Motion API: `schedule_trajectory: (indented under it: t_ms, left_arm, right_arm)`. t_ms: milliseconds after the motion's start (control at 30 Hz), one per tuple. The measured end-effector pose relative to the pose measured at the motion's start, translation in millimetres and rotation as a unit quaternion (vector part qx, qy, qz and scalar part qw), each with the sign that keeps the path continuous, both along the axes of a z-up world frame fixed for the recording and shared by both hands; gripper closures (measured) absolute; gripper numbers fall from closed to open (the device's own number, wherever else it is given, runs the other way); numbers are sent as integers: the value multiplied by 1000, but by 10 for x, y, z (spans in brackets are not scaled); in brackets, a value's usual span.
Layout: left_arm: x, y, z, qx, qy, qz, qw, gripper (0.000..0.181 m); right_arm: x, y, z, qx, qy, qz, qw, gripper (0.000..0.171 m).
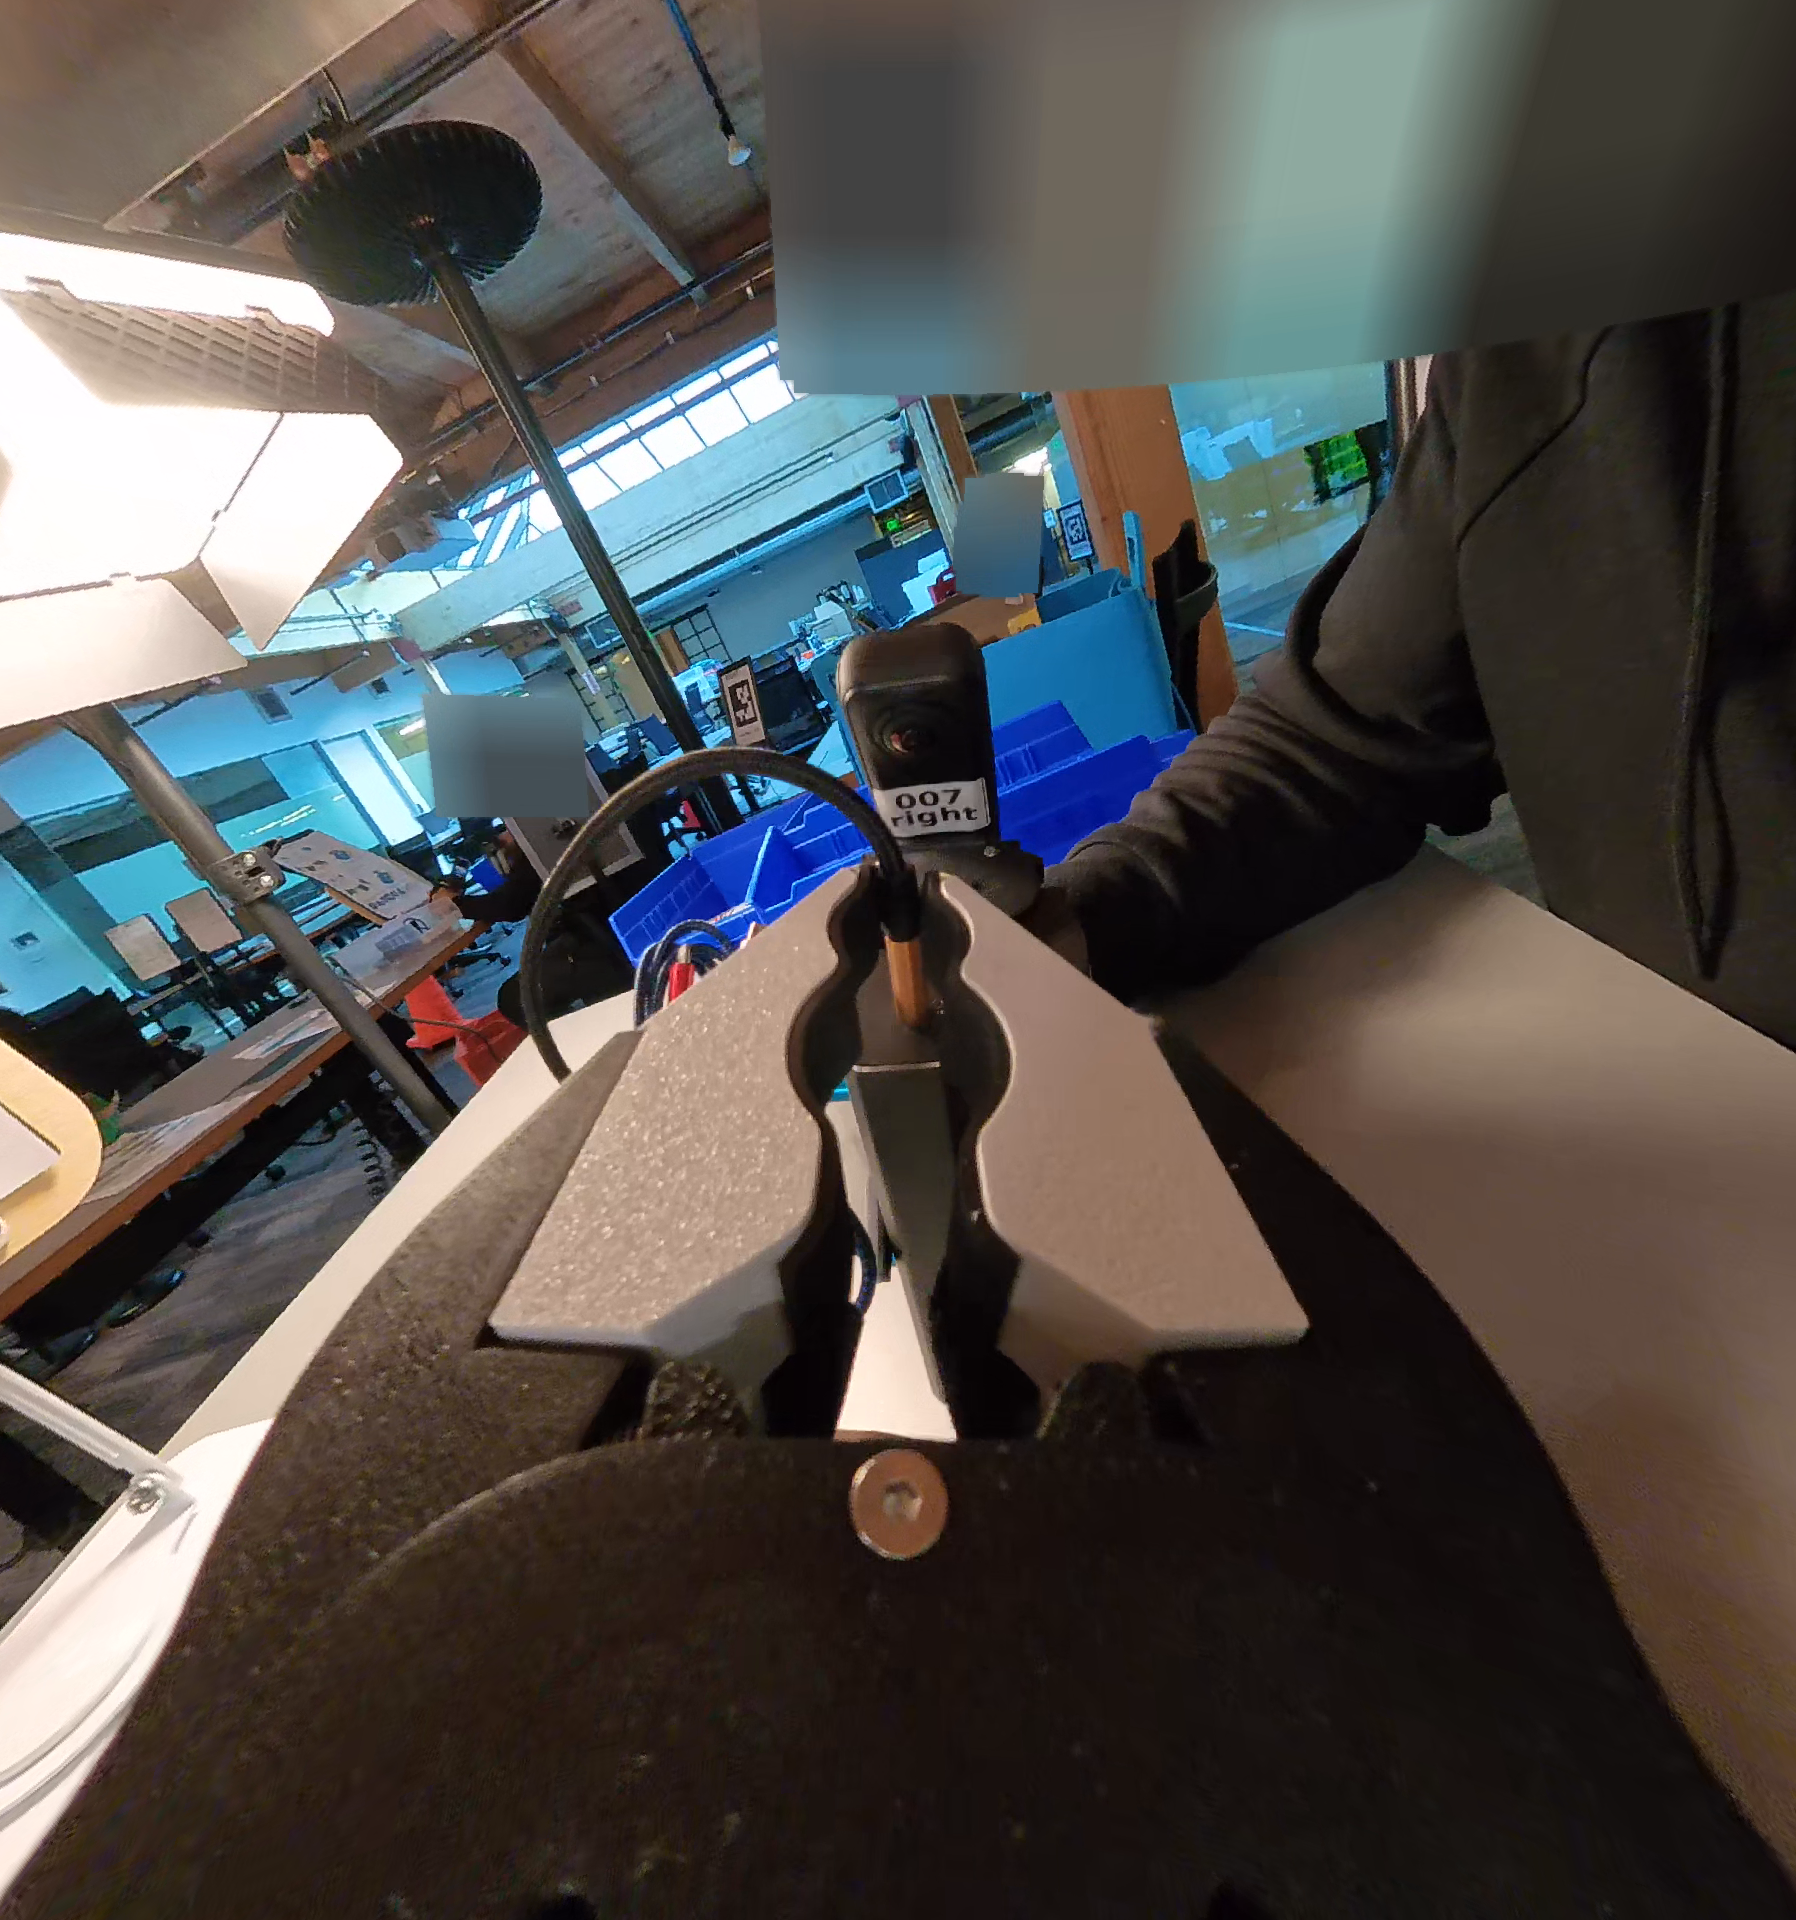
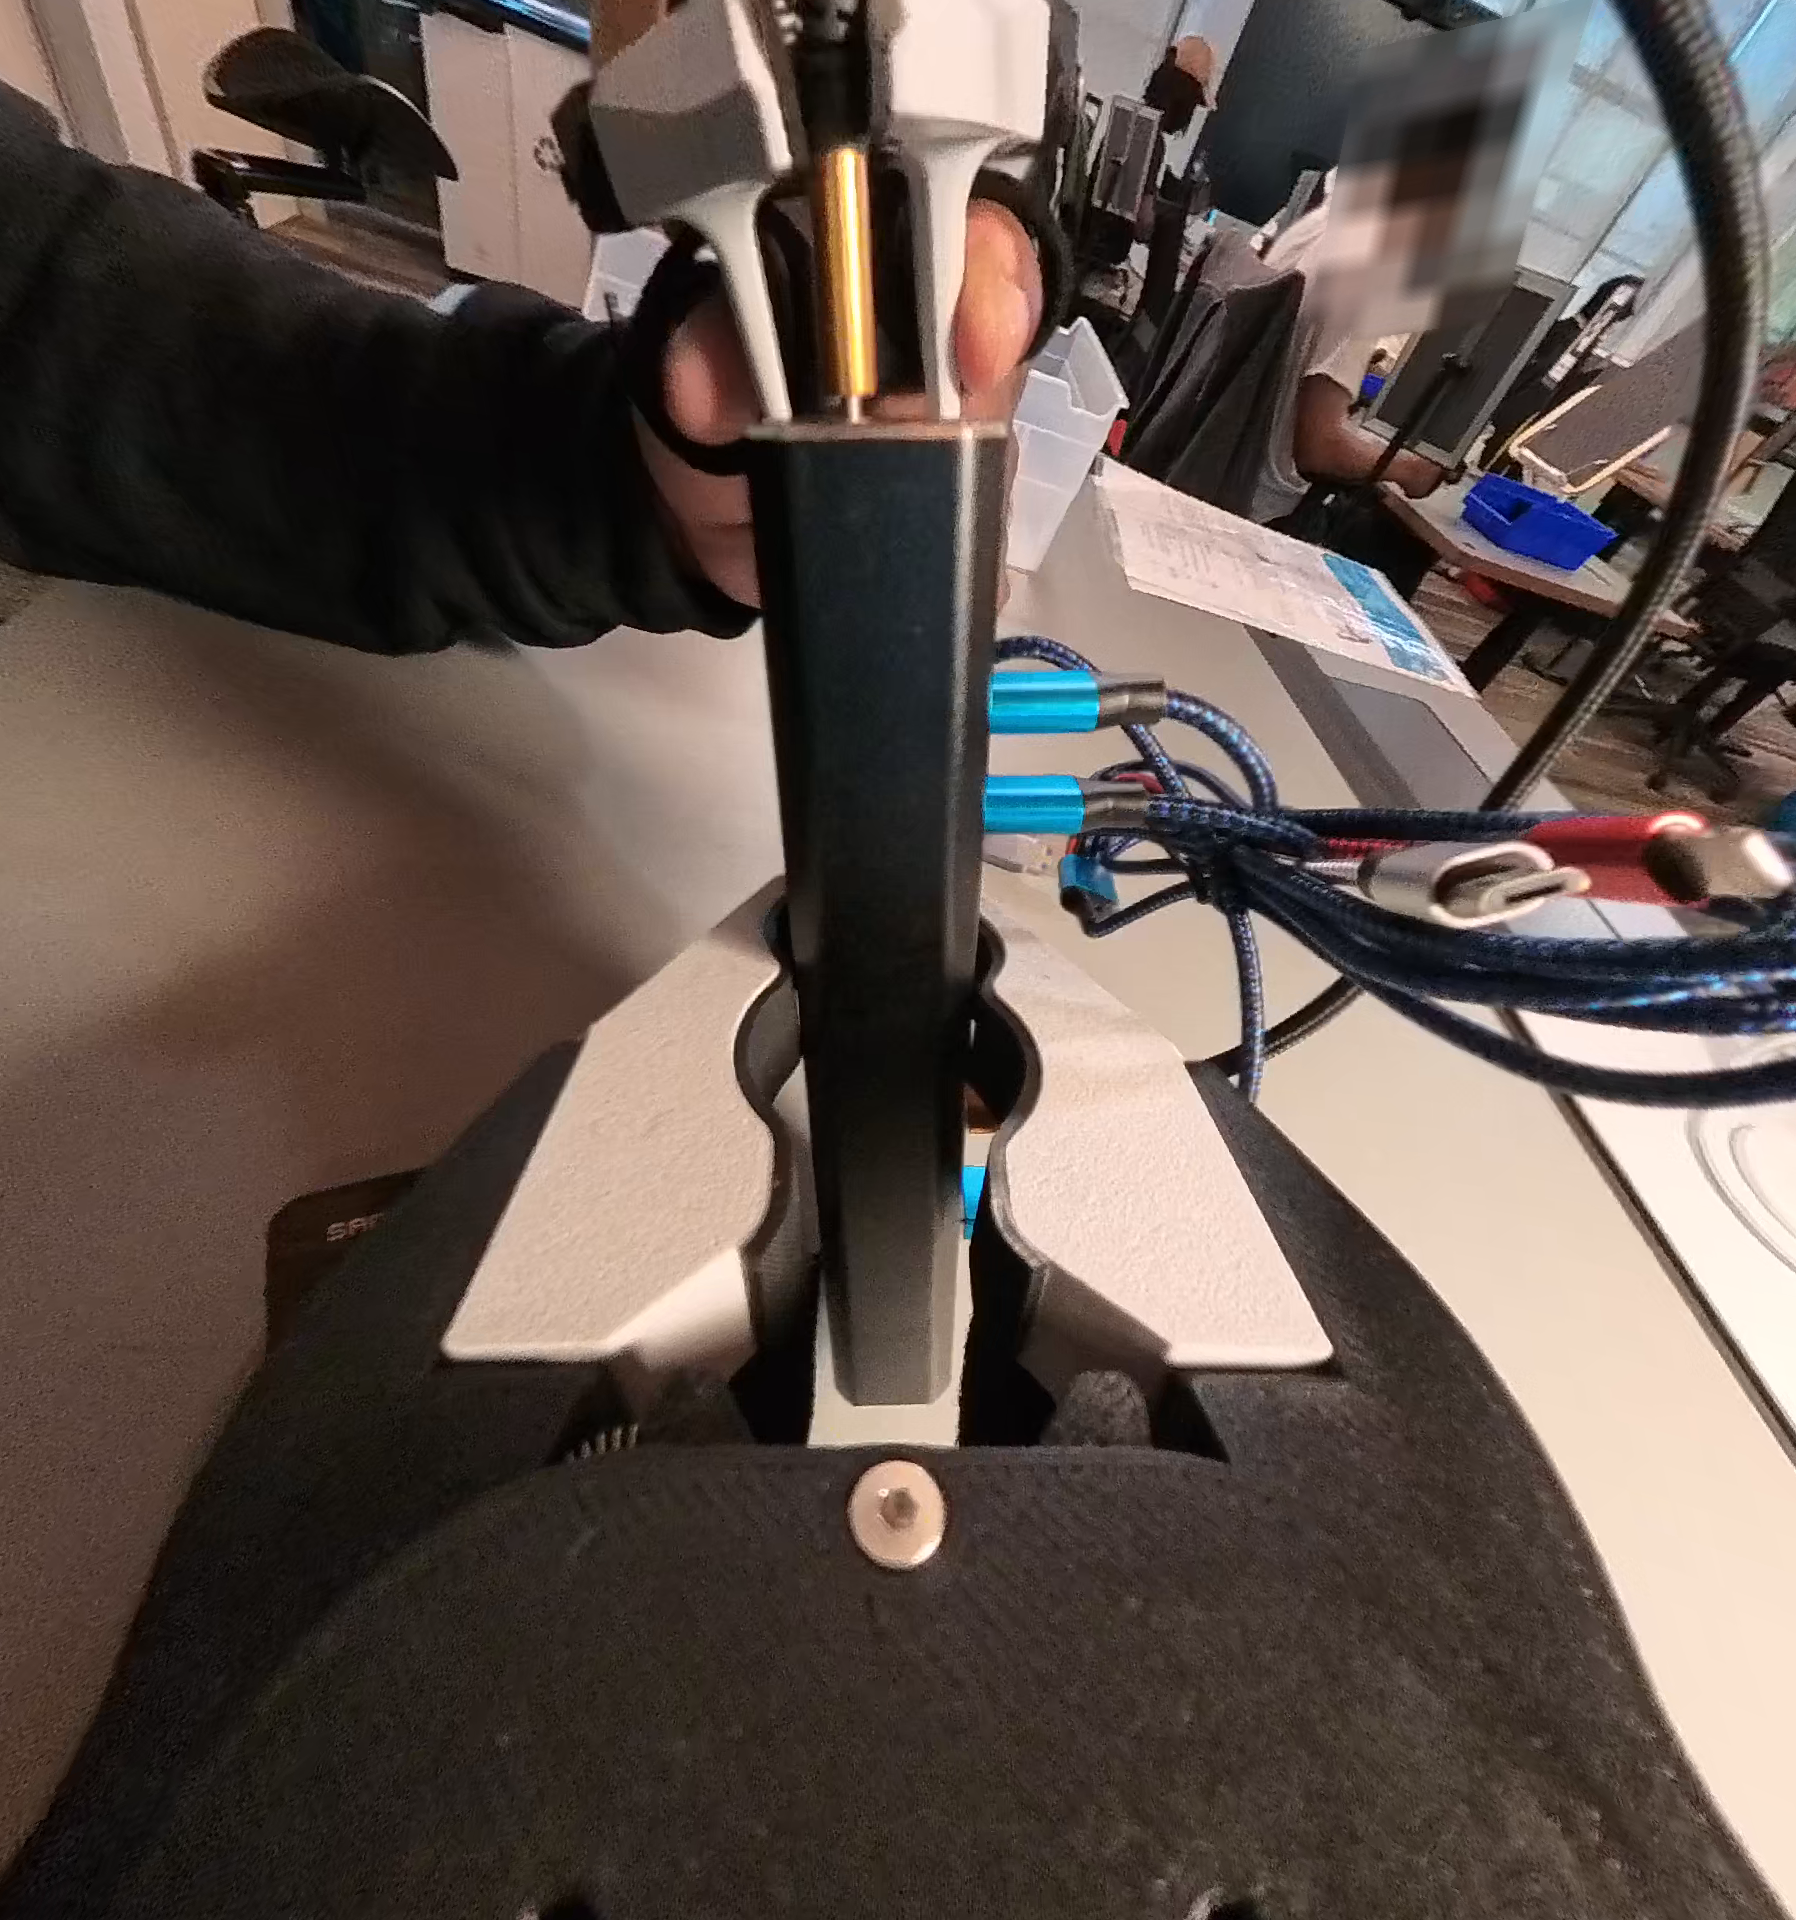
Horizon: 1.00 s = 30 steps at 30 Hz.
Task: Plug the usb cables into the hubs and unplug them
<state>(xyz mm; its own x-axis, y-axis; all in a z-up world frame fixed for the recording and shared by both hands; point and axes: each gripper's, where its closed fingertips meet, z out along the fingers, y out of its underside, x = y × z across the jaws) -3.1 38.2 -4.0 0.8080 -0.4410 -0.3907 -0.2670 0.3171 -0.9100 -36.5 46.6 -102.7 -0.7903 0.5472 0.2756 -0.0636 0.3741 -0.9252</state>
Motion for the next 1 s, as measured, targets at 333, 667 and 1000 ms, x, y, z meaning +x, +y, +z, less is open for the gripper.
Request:
schedule_trajectory:
  t_ms: [333,667,1000]
  left_arm:
    - [-56,-8,-101,-37,25,12,999,170]
    - [-116,41,-185,-67,19,20,997,169]
    - [-187,54,-252,-114,-30,5,993,169]
  right_arm:
    - [-38,56,-23,37,-1,-23,999,146]
    - [-68,133,-53,61,-9,-37,997,147]
    - [-95,199,-81,81,-20,-48,995,146]
